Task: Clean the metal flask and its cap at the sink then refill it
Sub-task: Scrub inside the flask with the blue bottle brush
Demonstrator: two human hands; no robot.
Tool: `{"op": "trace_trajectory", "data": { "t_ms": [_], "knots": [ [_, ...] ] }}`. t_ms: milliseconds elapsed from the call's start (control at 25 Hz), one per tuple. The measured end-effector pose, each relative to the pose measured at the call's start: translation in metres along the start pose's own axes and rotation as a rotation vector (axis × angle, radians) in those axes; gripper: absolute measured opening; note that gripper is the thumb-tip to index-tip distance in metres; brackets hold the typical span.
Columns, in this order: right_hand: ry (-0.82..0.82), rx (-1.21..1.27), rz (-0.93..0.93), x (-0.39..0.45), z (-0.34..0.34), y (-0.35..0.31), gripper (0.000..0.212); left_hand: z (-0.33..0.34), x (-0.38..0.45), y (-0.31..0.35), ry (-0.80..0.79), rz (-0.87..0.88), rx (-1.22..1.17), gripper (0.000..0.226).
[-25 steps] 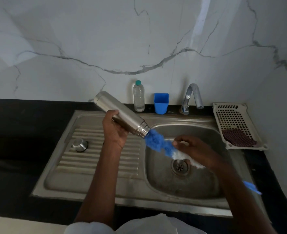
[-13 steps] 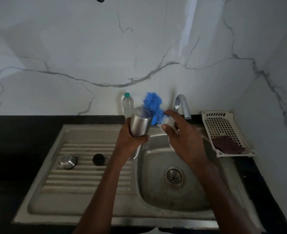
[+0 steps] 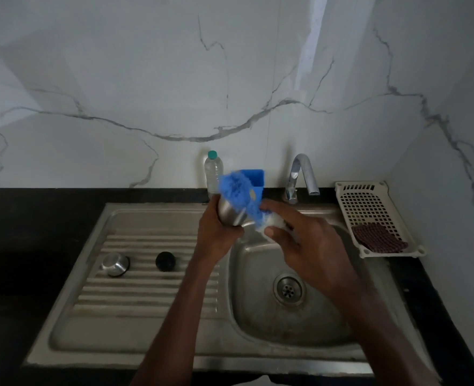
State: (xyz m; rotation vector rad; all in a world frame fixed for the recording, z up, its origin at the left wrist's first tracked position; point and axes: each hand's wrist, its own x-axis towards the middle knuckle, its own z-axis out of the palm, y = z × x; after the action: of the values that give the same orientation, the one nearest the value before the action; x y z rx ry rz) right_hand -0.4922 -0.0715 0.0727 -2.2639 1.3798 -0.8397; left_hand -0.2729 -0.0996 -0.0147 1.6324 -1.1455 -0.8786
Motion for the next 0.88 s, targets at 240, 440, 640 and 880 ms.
{"op": "trace_trajectory", "data": {
  "t_ms": [240, 440, 640, 880],
  "knots": [
    [0.028, -0.016, -0.03, 0.021, 0.003, -0.011, 0.039, 0.003, -0.002, 0.009, 0.002, 0.059, 0.054, 0.08],
    [0.006, -0.079, 0.083, 0.001, 0.003, -0.002, 0.041, -0.012, -0.008, 0.008, 0.009, 0.014, -0.017, 0.078],
    [0.099, 0.005, -0.05, 0.01, 0.024, -0.019, 0.041, -0.013, -0.013, 0.024, -0.177, -0.076, -0.343, 0.089],
    [0.24, 0.141, 0.132, -0.002, 0.036, -0.014, 0.041, -0.004, -0.024, 0.028, -0.21, -0.173, -0.756, 0.087]
  ]
}}
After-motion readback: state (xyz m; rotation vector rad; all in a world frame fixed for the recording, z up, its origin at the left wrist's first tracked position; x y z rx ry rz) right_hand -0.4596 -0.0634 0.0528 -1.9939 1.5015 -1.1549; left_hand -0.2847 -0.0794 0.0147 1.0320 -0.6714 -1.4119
